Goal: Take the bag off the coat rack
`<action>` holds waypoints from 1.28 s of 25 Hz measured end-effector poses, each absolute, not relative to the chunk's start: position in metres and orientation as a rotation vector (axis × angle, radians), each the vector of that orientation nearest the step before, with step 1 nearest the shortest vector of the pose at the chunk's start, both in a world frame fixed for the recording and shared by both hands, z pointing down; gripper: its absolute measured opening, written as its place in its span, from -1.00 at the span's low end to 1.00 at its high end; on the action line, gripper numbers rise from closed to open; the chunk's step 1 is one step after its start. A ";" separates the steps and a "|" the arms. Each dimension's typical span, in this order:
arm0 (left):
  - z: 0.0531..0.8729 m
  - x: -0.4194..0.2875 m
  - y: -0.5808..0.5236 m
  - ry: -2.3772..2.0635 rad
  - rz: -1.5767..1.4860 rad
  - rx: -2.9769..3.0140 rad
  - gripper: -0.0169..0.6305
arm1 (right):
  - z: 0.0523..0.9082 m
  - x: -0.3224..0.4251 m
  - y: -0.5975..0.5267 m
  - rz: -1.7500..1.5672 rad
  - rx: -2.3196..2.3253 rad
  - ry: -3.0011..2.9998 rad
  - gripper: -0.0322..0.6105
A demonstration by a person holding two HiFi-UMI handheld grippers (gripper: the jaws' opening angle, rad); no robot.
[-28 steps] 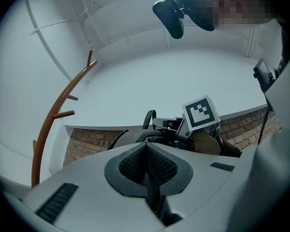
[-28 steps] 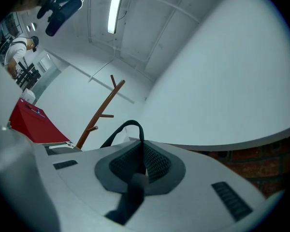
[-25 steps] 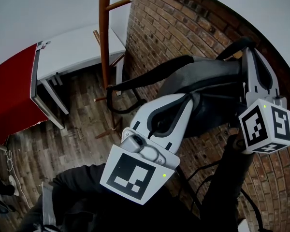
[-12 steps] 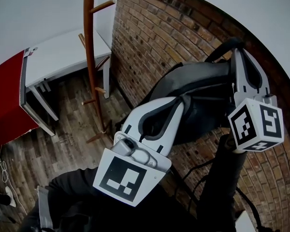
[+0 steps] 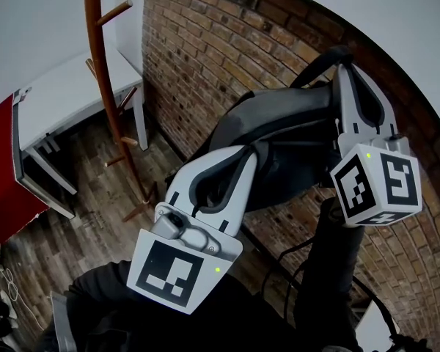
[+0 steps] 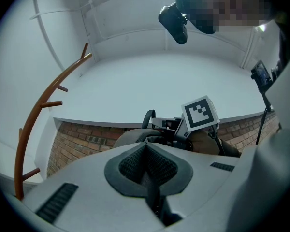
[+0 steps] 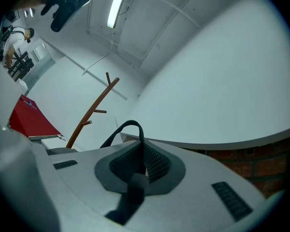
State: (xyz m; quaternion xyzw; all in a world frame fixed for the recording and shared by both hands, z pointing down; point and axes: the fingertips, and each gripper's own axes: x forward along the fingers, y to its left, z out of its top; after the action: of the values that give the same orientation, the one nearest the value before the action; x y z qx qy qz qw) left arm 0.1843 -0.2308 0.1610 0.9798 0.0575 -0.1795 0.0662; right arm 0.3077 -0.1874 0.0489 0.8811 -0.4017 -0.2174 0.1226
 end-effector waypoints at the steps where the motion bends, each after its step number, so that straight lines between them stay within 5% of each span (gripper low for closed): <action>1: 0.161 0.185 -0.231 0.180 -0.537 2.952 -0.92 | 0.049 0.308 -0.186 -0.631 2.573 -1.167 -0.84; 16: 0.184 0.191 -0.172 0.341 -0.388 2.996 -0.92 | 0.073 0.299 -0.100 -0.581 2.674 -1.028 -0.84; 32: 0.226 0.118 0.007 0.783 -0.277 2.949 -0.92 | 0.116 0.199 0.108 -0.468 2.781 -0.620 -0.84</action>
State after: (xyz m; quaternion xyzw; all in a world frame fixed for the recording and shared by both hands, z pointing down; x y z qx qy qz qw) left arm 0.1177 0.0071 0.2256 0.9618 0.2553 -0.0903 0.0391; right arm 0.1987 0.1083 0.1161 0.9554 -0.2130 -0.1606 0.1268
